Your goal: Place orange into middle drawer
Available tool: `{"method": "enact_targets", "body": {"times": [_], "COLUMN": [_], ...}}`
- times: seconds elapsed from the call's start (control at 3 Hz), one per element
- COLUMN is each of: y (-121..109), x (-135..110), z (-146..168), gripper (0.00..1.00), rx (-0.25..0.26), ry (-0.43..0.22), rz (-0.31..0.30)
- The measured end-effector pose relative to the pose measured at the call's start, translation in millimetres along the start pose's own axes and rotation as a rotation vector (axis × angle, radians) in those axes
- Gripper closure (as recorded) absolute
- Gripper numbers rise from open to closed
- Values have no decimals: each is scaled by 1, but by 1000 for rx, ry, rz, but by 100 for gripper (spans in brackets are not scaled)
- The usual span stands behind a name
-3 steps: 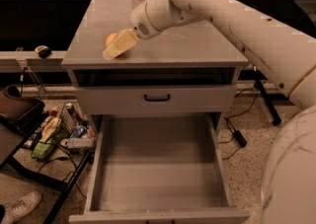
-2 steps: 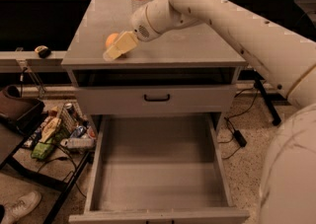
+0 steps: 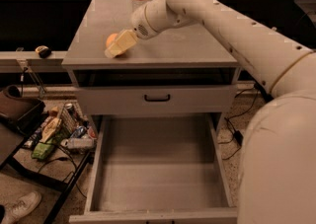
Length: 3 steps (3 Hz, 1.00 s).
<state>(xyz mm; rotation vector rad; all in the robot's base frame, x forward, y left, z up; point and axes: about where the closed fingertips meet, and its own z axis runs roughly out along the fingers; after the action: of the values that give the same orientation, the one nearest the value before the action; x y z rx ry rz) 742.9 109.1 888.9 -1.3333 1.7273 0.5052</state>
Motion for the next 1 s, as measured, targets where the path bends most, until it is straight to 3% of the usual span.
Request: {"method": "enact_targets", "body": {"times": [0.33,1.0], "y": [-8,1], "x": [-2,13], "z": [14,44], "gripper": [0,50], "rx": [-6,-61], "ry": [-5,-26], "rz": [-4,30]}}
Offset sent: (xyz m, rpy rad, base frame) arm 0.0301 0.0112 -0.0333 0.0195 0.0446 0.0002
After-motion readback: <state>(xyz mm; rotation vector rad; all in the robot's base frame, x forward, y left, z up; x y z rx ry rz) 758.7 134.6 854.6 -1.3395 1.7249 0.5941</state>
